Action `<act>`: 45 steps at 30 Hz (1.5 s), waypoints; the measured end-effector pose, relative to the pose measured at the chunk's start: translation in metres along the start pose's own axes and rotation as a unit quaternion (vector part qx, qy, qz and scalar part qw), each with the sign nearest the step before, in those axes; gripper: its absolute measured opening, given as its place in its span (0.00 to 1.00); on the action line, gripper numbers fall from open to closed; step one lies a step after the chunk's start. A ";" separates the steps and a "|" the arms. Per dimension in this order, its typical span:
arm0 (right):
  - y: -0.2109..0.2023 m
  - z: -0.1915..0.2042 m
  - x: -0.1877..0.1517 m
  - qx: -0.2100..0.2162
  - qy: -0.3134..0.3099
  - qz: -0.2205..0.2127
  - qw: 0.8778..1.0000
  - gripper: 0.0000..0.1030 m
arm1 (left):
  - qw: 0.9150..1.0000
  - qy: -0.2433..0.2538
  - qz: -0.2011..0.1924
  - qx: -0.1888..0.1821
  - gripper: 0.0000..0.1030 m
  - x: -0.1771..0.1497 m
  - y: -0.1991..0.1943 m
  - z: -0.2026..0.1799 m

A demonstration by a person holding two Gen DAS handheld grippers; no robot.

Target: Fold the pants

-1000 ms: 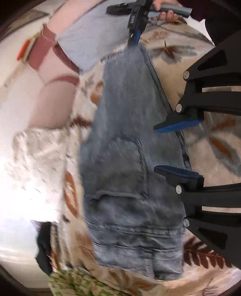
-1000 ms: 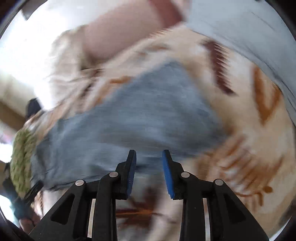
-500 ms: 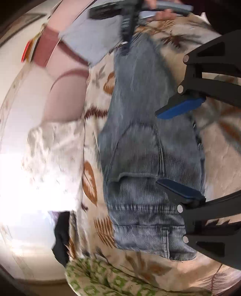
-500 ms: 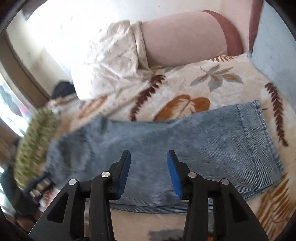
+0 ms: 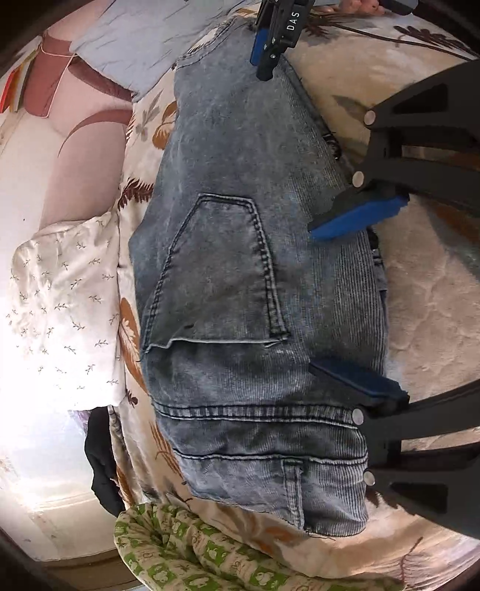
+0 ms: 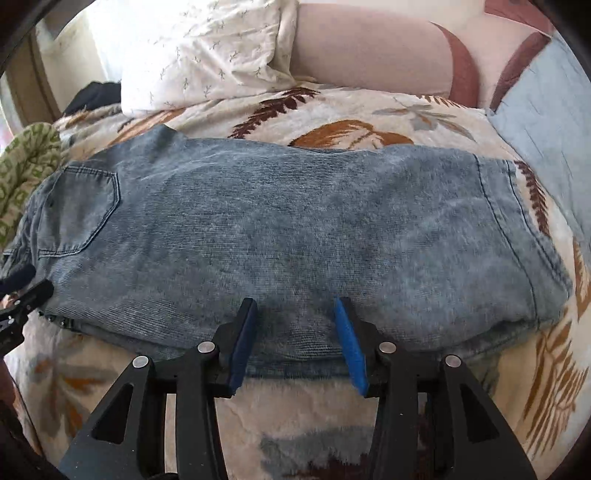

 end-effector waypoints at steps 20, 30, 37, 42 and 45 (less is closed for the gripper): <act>-0.046 0.037 0.084 0.094 -0.006 -0.052 0.994 0.51 | 0.996 -0.042 -0.078 0.004 0.74 0.063 -0.056 0.054; 0.033 0.080 0.206 0.177 -0.025 0.006 0.984 0.53 | 0.997 -0.079 0.000 0.021 0.75 0.057 0.001 0.115; 0.095 0.093 0.235 0.213 -0.006 0.075 0.974 0.53 | 0.993 -0.114 0.043 -0.003 0.81 0.049 0.018 0.128; 0.119 0.109 0.226 0.229 -0.020 0.149 0.962 0.53 | 0.993 -0.110 0.041 -0.003 0.81 0.047 0.016 0.127; 0.123 0.113 0.222 0.215 -0.035 0.164 0.962 0.43 | 0.993 -0.111 0.041 -0.003 0.81 0.048 0.016 0.127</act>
Point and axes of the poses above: each gripper's, at about its wrist camera, not at the fingertips, and y roughly the way its jaws point, z to its left, x to its top, the point moved 7 cm from there along y, roughly the way its jaws point, and after that the axes turned 15 degrees about -y, right-handed, at the moved point
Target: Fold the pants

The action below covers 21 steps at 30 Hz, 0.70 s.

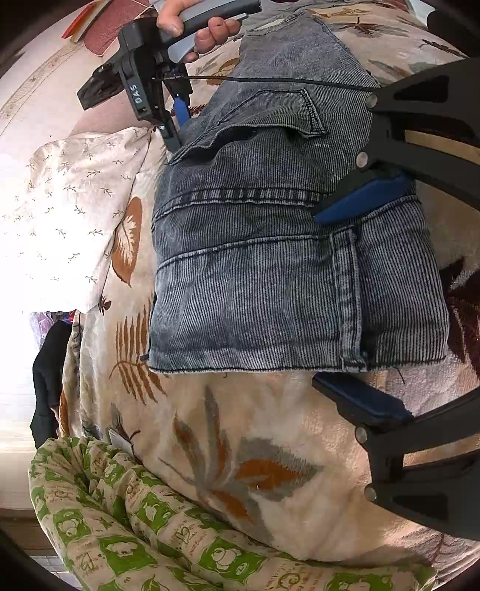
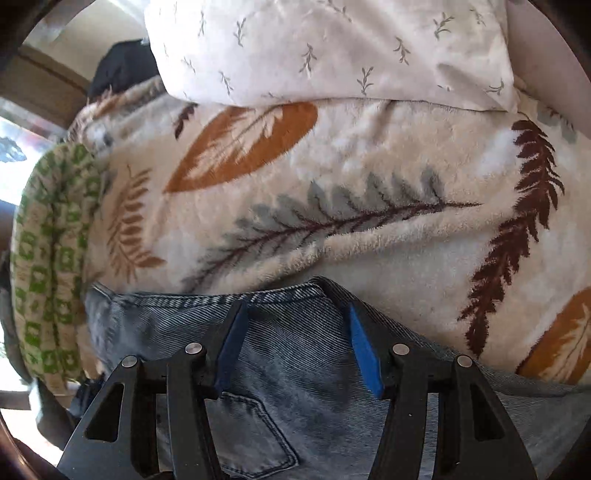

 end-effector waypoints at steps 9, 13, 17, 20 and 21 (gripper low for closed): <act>0.009 -0.004 0.011 -0.056 -0.009 -0.021 0.998 0.09 | 1.000 -0.008 0.005 -0.006 0.82 0.000 0.001 0.002; 0.024 -0.005 0.011 -0.066 -0.005 -0.024 0.997 0.09 | 1.000 -0.010 0.005 -0.007 0.83 0.001 0.001 0.002; 0.022 -0.011 0.010 -0.054 0.028 -0.038 0.997 0.09 | 1.000 -0.007 0.001 -0.003 0.83 0.000 -0.002 0.000; 0.009 -0.013 0.006 -0.046 0.052 -0.057 0.996 0.19 | 1.000 0.006 -0.016 0.003 0.83 0.000 -0.008 -0.002; 0.004 -0.014 0.004 -0.040 0.062 -0.064 0.995 0.28 | 1.000 0.013 -0.026 0.007 0.83 0.001 -0.011 -0.004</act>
Point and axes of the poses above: each gripper's, at about its wrist camera, not at the fingertips, and y roughly the way its jaws point, z to its left, x to its top, the point moved 7 cm from there along y, roughly the way its jaws point, and after that the axes turned 15 degrees about -y, right-handed, at the moved point
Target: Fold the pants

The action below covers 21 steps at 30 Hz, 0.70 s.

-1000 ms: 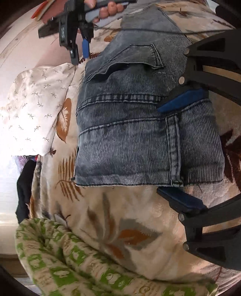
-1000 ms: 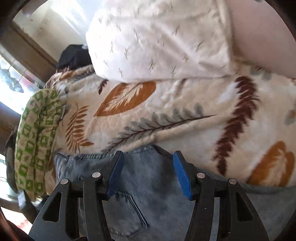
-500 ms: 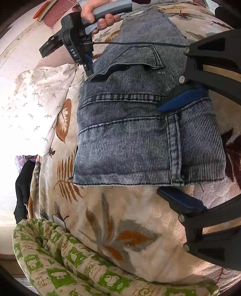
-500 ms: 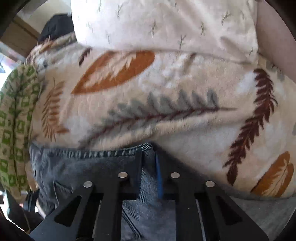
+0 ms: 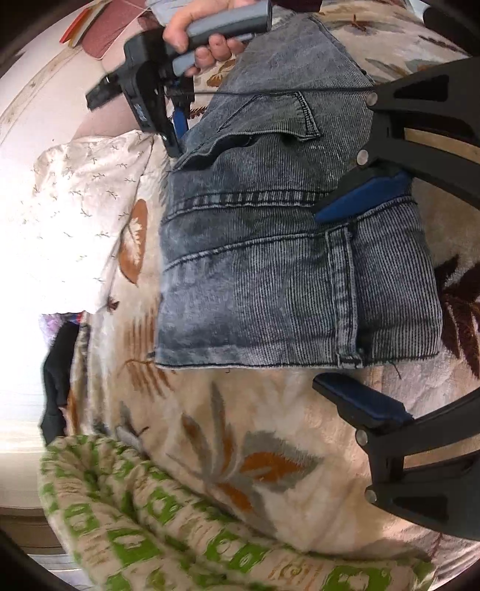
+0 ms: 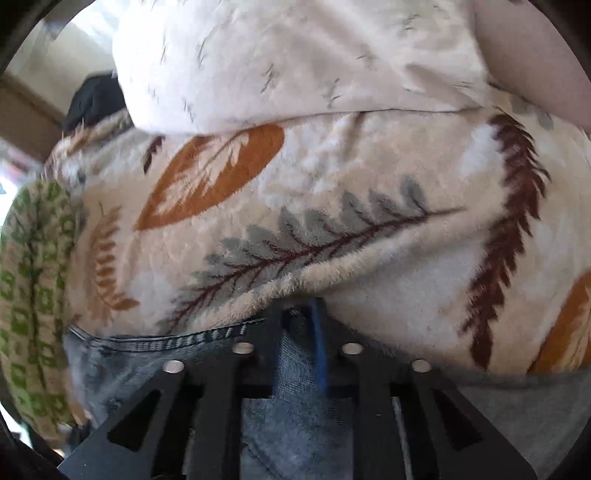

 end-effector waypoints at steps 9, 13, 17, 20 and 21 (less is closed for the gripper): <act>-0.107 -0.048 -0.066 -0.006 0.041 -0.097 0.994 0.36 | 0.993 0.062 -0.100 0.002 0.86 0.006 -0.031 -0.024; -0.155 -0.103 -0.132 -0.022 0.104 -0.131 0.986 0.44 | 0.992 0.076 -0.101 0.008 0.86 0.002 -0.025 -0.032; -0.194 -0.164 -0.202 -0.018 0.198 -0.179 0.963 0.49 | 0.989 0.091 -0.115 0.017 0.86 -0.002 -0.020 -0.037; -0.217 -0.198 -0.254 0.003 0.278 -0.238 0.931 0.55 | 0.989 0.094 -0.112 0.018 0.86 -0.007 -0.018 -0.038; -0.222 -0.208 -0.270 0.014 0.306 -0.262 0.915 0.58 | 0.990 0.087 -0.107 0.019 0.86 -0.008 -0.018 -0.038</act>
Point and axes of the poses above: each gripper's, at about its wrist camera, not at the fingertips, and y roughly the way its jaws point, z to its left, x to its top, the point moved 7 cm from there along y, roughly the way its jaws point, and after that the axes turned 15 degrees about -y, right-handed, at the moved point
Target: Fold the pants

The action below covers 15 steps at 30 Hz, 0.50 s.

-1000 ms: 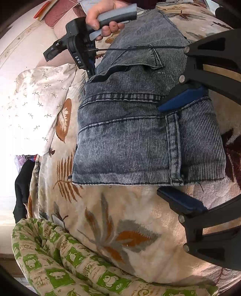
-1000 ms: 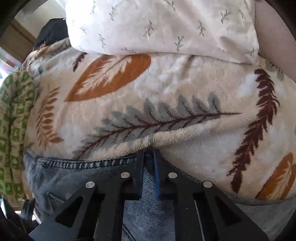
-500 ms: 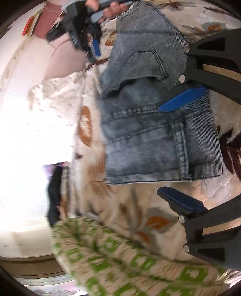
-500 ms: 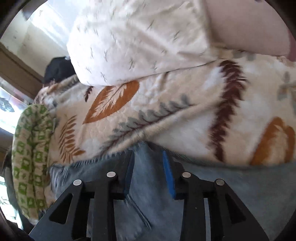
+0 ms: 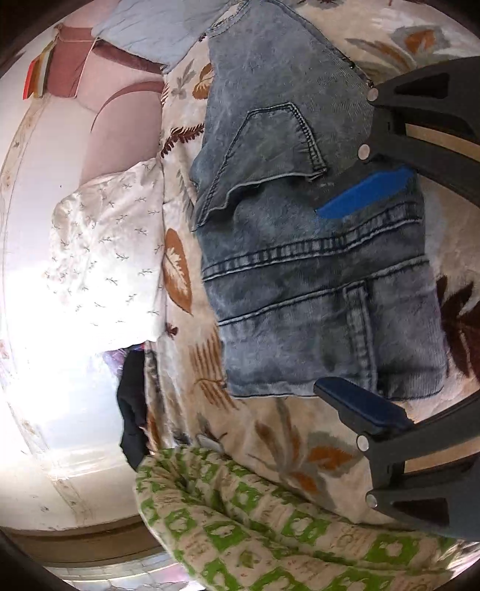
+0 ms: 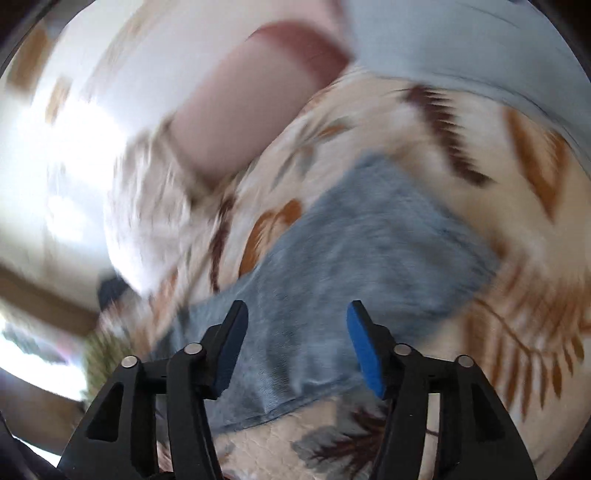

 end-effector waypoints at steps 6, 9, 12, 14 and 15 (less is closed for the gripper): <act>-0.010 -0.062 -0.023 -0.007 0.119 -0.040 0.992 0.59 | 0.999 -0.017 0.025 -0.027 0.87 0.008 -0.014 -0.033; -0.004 -0.085 -0.029 -0.016 0.172 -0.046 0.984 0.60 | 0.998 0.029 0.017 -0.051 0.87 0.023 -0.022 -0.081; 0.007 -0.108 -0.030 -0.002 0.218 -0.052 0.975 0.59 | 0.995 0.066 0.011 -0.075 0.87 0.034 -0.023 -0.132; 0.009 -0.118 -0.027 0.020 0.240 -0.058 0.969 0.59 | 0.991 0.089 0.018 -0.095 0.87 0.039 -0.019 -0.169; 0.008 -0.119 -0.022 0.030 0.246 -0.063 0.967 0.60 | 0.990 0.099 0.022 -0.101 0.87 0.040 -0.017 -0.183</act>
Point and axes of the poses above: each gripper's, at about its wrist camera, not at the fingertips, and y roughly the way its jaws point, z to its left, x to its top, the point moved 7 cm from there along y, roughly the way its jaws point, and after that the axes turned 15 degrees about -y, right-handed, at the moved point
